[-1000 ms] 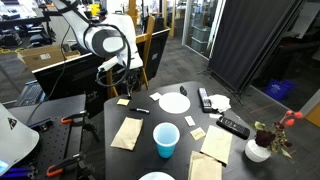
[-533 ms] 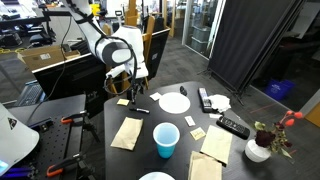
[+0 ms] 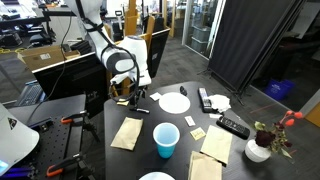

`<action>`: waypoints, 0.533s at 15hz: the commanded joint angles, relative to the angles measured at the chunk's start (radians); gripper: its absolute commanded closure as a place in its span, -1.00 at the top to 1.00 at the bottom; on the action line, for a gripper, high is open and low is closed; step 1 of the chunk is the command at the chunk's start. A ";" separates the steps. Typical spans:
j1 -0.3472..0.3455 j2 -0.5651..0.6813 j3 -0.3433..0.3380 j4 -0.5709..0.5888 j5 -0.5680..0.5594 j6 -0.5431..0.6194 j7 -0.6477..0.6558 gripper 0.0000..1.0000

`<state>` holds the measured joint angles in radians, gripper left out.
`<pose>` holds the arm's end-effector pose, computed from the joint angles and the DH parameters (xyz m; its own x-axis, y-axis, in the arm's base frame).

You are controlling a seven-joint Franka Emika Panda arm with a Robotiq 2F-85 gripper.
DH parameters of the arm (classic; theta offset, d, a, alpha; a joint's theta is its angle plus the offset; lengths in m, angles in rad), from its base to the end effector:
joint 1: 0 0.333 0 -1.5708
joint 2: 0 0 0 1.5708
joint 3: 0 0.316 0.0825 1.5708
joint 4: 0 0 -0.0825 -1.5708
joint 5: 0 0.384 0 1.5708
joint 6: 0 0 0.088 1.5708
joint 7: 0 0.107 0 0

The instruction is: Put the marker in the cup

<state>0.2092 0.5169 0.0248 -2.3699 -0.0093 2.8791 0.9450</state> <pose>0.4779 0.1157 0.1086 0.7614 -0.6481 -0.0124 -0.6482 -0.7615 0.0002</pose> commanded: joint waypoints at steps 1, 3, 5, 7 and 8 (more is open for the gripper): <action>0.000 0.044 0.004 0.024 0.073 0.045 -0.078 1.00; 0.000 0.059 0.006 0.030 0.105 0.052 -0.107 1.00; 0.005 0.071 0.003 0.037 0.130 0.051 -0.128 1.00; 0.010 0.082 0.000 0.043 0.147 0.051 -0.139 1.00; 0.011 0.086 -0.001 0.045 0.154 0.051 -0.140 1.00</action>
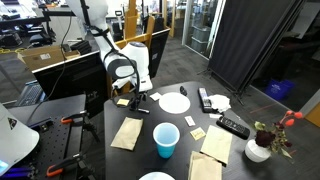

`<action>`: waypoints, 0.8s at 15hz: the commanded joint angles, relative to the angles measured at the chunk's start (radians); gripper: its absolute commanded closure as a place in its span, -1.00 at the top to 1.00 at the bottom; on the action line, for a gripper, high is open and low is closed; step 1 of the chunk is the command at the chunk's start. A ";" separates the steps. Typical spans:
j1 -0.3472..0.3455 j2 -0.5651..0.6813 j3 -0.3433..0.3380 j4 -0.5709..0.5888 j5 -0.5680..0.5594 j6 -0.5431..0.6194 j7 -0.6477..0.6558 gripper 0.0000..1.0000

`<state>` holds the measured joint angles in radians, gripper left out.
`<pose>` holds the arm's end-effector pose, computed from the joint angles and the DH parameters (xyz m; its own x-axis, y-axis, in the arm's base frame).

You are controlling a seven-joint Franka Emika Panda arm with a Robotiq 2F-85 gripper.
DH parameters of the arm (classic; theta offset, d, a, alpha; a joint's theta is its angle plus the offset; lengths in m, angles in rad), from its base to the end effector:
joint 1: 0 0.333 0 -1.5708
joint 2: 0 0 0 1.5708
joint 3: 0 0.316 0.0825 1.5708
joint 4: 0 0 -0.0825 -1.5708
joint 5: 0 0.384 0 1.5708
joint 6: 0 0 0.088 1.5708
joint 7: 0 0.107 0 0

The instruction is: Put the marker in the cup

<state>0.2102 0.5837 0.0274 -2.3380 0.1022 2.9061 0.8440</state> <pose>0.4805 0.1116 0.0860 0.7576 -0.6514 -0.0399 -0.6523 -0.7579 -0.0113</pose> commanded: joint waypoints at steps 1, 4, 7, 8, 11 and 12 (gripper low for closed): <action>0.011 0.023 -0.004 0.015 0.046 0.023 -0.039 0.90; 0.014 0.032 -0.004 0.019 0.053 0.023 -0.038 0.38; 0.015 0.040 -0.003 0.023 0.062 0.023 -0.039 -0.07; 0.015 0.043 -0.002 0.024 0.064 0.023 -0.039 -0.21; 0.013 0.050 -0.001 0.027 0.071 0.023 -0.040 -0.69; 0.014 0.052 -0.001 0.027 0.073 0.022 -0.040 -0.82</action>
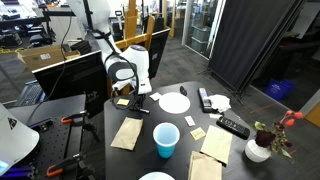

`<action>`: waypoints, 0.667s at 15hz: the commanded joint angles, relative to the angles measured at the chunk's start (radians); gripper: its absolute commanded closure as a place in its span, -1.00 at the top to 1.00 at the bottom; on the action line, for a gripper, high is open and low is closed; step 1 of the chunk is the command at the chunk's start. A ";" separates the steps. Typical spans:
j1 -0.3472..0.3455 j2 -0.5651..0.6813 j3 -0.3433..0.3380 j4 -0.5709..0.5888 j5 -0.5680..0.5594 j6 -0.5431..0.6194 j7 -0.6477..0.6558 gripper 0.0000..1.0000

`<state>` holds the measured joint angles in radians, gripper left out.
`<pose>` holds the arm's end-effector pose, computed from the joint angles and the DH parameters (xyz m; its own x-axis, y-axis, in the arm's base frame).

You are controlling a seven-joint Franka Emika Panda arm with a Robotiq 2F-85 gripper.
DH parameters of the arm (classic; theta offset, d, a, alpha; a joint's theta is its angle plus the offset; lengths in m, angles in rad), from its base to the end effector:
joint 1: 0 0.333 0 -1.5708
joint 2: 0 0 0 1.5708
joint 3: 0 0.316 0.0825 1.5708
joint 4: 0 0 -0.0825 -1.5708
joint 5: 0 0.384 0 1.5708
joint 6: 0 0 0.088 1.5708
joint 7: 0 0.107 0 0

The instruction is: Put the marker in the cup

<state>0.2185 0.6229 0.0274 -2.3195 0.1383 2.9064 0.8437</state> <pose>0.4786 0.1132 0.0712 0.7387 -0.6715 -0.0587 -0.6726 -0.7400 0.0011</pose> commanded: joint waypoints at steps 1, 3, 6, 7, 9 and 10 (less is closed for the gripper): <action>0.005 0.015 -0.001 0.009 0.038 0.021 -0.040 -0.97; 0.006 0.016 -0.002 0.010 0.038 0.019 -0.039 -1.00; 0.014 0.008 -0.004 0.007 0.036 0.015 -0.035 -0.96; 0.022 -0.006 -0.009 0.000 0.034 0.013 -0.029 -0.95; 0.042 -0.044 -0.016 -0.022 0.029 0.016 -0.020 -0.95; 0.055 -0.070 -0.022 -0.034 0.027 0.009 -0.013 -0.95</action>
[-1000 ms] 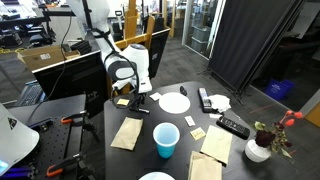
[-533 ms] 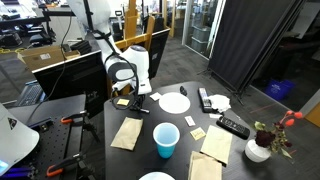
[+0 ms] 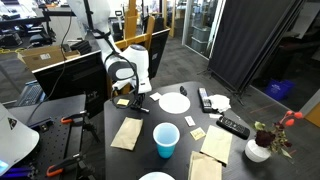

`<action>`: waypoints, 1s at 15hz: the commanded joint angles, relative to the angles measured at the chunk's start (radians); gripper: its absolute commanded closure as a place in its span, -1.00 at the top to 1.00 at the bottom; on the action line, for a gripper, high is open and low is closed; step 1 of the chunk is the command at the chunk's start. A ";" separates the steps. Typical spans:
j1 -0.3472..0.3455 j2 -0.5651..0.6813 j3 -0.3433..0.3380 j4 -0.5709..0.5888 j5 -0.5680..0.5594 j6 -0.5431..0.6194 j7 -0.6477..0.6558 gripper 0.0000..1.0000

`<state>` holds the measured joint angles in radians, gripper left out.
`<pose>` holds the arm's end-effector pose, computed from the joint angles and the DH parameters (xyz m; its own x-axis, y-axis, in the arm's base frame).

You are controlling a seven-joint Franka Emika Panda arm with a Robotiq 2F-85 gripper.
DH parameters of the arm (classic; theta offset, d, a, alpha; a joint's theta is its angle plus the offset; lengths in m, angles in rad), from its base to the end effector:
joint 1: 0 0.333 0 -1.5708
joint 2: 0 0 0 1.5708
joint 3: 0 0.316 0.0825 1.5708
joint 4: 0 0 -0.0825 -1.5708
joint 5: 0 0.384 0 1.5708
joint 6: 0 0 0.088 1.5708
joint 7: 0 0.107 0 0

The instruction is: Put the marker in the cup

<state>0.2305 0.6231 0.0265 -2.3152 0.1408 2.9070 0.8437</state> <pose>0.4793 0.1188 0.0722 0.7448 -0.6650 -0.0560 -0.6661 -0.7458 -0.0027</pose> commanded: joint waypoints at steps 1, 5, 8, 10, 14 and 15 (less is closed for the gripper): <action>0.059 -0.089 -0.029 -0.046 0.017 0.010 -0.010 -0.95; 0.166 -0.192 -0.123 -0.070 -0.046 -0.022 0.029 -0.95; 0.252 -0.254 -0.237 -0.071 -0.140 -0.053 0.082 -0.95; 0.293 -0.289 -0.305 -0.063 -0.233 -0.084 0.137 -0.95; 0.303 -0.368 -0.368 -0.031 -0.451 -0.182 0.264 -0.95; 0.284 -0.389 -0.357 -0.024 -0.497 -0.207 0.289 -0.95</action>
<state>0.5206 0.3185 -0.3188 -2.3431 -0.2378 2.7915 1.0505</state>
